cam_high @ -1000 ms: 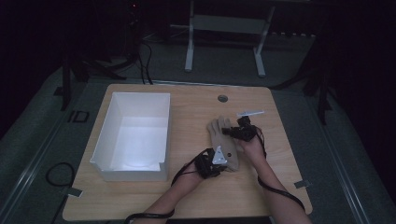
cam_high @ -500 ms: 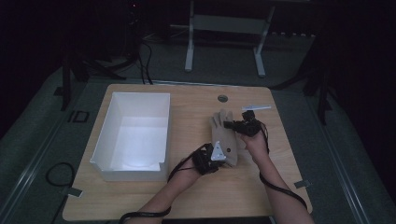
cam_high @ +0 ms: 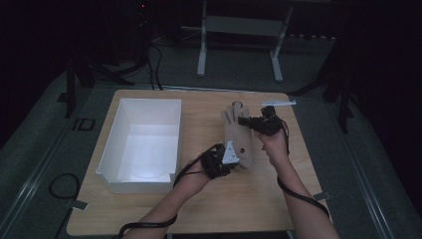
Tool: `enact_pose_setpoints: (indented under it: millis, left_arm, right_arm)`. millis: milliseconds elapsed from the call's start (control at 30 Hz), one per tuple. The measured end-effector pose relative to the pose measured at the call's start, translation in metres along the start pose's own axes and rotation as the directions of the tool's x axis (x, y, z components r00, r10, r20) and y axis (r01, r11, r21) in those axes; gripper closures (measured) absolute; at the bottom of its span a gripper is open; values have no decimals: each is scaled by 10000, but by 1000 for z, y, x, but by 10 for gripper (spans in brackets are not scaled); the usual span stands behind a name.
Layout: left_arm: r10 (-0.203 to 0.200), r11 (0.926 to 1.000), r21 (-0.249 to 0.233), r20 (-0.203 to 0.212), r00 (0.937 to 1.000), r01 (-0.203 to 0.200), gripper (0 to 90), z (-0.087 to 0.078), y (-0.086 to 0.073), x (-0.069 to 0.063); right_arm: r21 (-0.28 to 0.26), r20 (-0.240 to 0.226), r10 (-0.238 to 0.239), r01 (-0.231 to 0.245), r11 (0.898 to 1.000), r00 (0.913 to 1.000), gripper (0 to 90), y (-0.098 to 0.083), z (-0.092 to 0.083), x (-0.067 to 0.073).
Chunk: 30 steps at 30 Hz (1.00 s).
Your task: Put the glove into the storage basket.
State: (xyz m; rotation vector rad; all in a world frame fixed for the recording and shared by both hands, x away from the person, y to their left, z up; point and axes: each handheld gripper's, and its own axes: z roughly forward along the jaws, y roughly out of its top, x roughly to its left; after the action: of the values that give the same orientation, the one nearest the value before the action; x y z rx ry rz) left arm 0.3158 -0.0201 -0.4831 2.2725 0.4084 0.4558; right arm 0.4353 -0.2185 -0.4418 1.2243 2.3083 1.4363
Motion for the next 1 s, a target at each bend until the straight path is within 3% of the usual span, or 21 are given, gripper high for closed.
enact_pose_setpoints:
  millis: [233, 467, 700, 1000]
  left_arm:
    - [76, 9997, -242, -92, 9999, -79, 800, -23, 6, 6]
    - [-17, 9996, -271, -125, 9999, 14, 800, -34, 13, 6]
    - [47, 9992, -394, -394, 9992, -62, 800, -48, 23, 12]
    - [50, 9987, -506, -854, 9963, -94, 800, -70, 30, 24]
  right_arm:
    - [-237, -98, -221, 218, 9995, 9997, 809, 16, -5, 13]
    - [-393, -208, -417, 408, 9984, 9989, 809, 27, -8, 25]
    - [-752, -257, -584, 563, 9956, 9980, 810, 45, -20, 34]
    - [-964, -324, -867, 832, 9919, 9957, 809, 70, -22, 49]
